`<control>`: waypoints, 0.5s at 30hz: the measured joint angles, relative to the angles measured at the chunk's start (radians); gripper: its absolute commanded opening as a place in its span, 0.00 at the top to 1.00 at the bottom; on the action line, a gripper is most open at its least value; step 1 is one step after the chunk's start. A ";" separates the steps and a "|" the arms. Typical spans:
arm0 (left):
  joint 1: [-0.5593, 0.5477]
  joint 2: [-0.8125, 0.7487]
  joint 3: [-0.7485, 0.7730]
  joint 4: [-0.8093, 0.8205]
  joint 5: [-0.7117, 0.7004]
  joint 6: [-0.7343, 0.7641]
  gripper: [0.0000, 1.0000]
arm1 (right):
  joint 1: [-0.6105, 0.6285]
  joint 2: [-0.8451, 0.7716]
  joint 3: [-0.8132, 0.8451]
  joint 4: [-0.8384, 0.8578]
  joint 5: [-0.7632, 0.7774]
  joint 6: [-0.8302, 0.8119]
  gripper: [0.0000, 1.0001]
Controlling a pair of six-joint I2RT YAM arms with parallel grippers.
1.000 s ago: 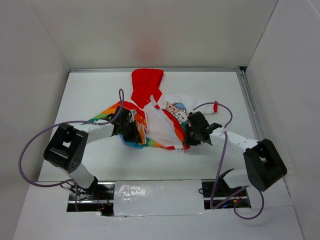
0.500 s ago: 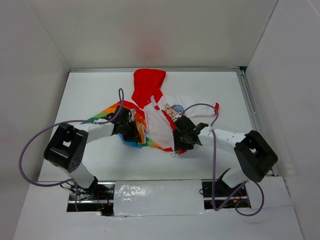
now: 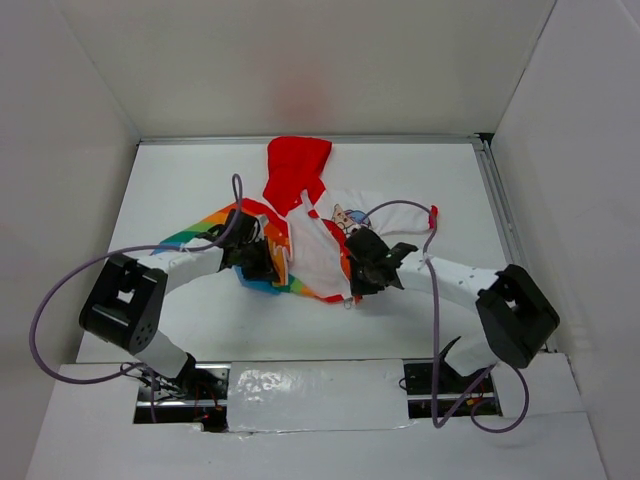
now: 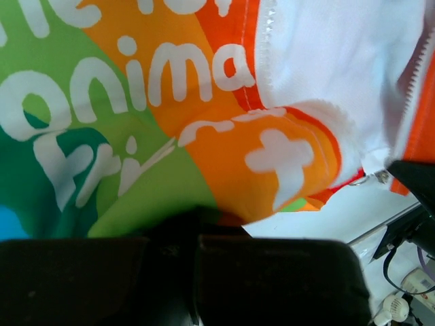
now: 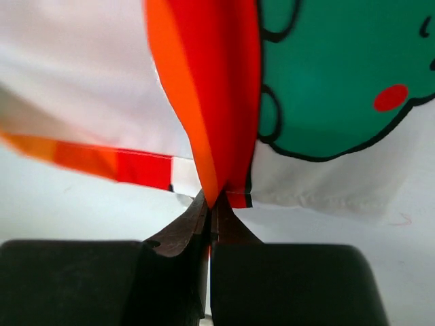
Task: Zip up the jacket
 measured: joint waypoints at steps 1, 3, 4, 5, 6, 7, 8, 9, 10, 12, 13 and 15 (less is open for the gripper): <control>0.002 -0.010 0.000 -0.005 -0.006 0.000 1.00 | -0.001 -0.025 0.002 0.000 -0.006 -0.005 1.00; 0.011 -0.029 0.000 -0.016 -0.013 -0.001 1.00 | -0.010 -0.098 0.004 0.002 -0.021 -0.014 1.00; 0.019 -0.036 0.000 -0.019 -0.014 -0.001 1.00 | -0.020 -0.153 0.004 0.010 -0.035 -0.021 1.00; 0.024 -0.041 0.000 -0.021 -0.014 0.000 1.00 | -0.032 -0.197 0.004 0.022 -0.047 -0.025 1.00; 0.029 -0.045 0.000 -0.023 -0.011 0.000 1.00 | -0.047 -0.240 -0.001 0.045 -0.068 -0.030 1.00; 0.032 -0.053 0.000 -0.024 -0.008 0.000 1.00 | -0.062 -0.288 -0.013 0.079 -0.087 -0.034 1.00; 0.035 -0.064 0.000 -0.026 -0.005 0.000 1.00 | -0.077 -0.336 -0.032 0.122 -0.110 -0.037 1.00; 0.037 -0.086 0.000 -0.027 0.004 0.002 1.00 | -0.088 -0.375 -0.050 0.159 -0.122 -0.038 1.00; 0.038 -0.113 0.000 -0.027 0.017 0.003 1.00 | -0.099 -0.418 -0.076 0.211 -0.140 -0.038 1.00; 0.038 -0.186 0.000 -0.024 0.045 0.011 1.00 | -0.112 -0.466 -0.112 0.280 -0.173 -0.045 0.98; 0.038 -0.226 0.000 -0.024 0.059 0.022 1.00 | -0.116 -0.471 -0.116 0.298 -0.188 -0.052 0.97; 0.038 -0.296 0.004 -0.025 0.075 0.030 1.00 | -0.123 -0.458 -0.110 0.318 -0.206 -0.068 0.91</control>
